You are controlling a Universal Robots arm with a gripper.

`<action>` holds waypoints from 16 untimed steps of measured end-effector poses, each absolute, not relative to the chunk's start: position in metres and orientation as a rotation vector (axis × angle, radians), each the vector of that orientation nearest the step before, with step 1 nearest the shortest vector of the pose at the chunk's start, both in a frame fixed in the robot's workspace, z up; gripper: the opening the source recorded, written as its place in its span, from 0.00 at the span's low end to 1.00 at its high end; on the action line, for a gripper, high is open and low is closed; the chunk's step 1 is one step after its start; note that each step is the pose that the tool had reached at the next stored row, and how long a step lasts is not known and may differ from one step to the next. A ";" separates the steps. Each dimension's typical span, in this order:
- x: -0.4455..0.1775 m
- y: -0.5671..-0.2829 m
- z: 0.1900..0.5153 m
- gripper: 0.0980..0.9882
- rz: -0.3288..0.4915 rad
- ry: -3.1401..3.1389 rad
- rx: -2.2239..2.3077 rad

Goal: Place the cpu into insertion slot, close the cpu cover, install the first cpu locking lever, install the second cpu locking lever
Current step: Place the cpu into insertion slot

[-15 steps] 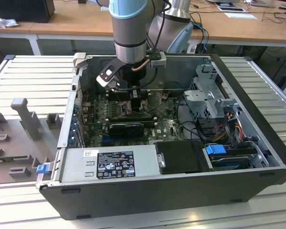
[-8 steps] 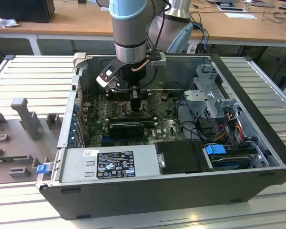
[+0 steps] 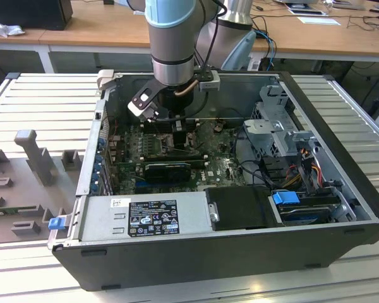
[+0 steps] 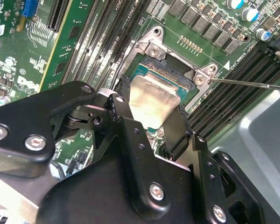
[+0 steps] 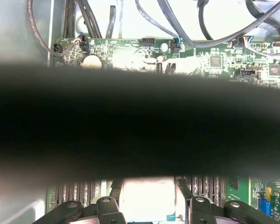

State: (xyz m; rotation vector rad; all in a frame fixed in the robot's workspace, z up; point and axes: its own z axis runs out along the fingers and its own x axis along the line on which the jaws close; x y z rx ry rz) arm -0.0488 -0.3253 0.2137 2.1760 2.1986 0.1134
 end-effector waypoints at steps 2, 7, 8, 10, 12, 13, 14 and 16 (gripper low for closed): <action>-0.049 -0.325 0.212 0.48 0.110 2.200 2.178; -0.049 -0.323 0.209 0.48 0.103 2.166 2.215; -0.048 -0.322 0.209 0.48 0.102 2.163 2.220; -0.046 -0.322 0.206 0.48 0.097 2.164 2.222; -0.045 -0.321 0.205 0.48 0.095 2.165 2.223; -0.045 -0.321 0.205 0.48 0.095 2.165 2.224; -0.045 -0.321 0.205 0.48 0.095 2.166 2.224; -0.045 -0.320 0.203 0.48 0.094 2.166 2.224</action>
